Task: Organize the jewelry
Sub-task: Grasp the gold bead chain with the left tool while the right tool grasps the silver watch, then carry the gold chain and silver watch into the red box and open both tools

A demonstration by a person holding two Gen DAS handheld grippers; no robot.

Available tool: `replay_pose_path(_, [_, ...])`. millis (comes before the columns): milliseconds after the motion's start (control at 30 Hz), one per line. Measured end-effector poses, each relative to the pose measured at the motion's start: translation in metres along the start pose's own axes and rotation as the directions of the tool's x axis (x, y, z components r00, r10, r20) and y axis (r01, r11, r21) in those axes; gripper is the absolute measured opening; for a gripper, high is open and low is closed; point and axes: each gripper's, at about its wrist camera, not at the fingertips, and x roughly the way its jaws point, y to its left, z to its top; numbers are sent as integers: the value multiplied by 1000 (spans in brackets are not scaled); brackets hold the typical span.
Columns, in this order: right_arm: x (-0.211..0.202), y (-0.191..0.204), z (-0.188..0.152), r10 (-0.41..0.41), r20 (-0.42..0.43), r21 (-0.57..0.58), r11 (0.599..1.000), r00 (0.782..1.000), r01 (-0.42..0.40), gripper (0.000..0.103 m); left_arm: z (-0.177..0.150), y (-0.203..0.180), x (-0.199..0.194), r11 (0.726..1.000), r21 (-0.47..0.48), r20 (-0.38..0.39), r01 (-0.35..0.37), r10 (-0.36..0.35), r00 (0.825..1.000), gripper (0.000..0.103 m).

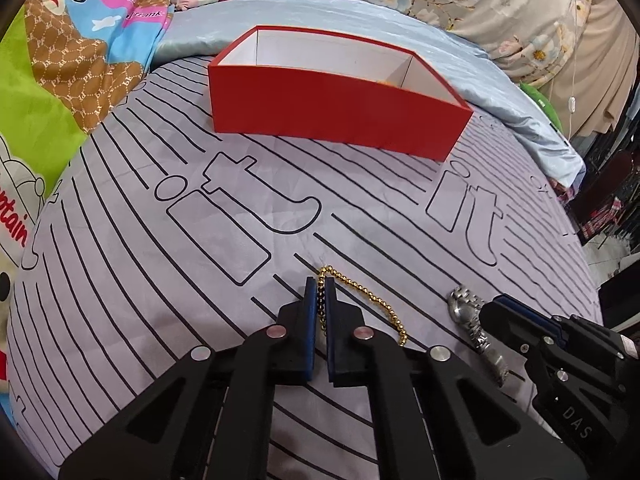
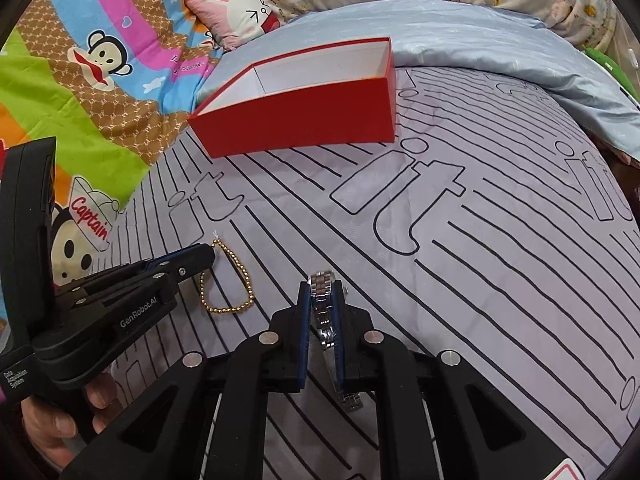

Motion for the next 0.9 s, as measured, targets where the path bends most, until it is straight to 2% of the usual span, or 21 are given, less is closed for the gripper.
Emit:
replay_pose_path(567, [-41, 6, 19, 30, 87, 6, 999, 996, -31, 9, 20, 2, -58, 998, -17, 67, 60, -59, 996, 3])
replay_pose_path(900, [-57, 10, 58, 43, 150, -14, 999, 988, -41, 9, 53, 0, -74, 998, 17, 110, 52, -54, 992, 3])
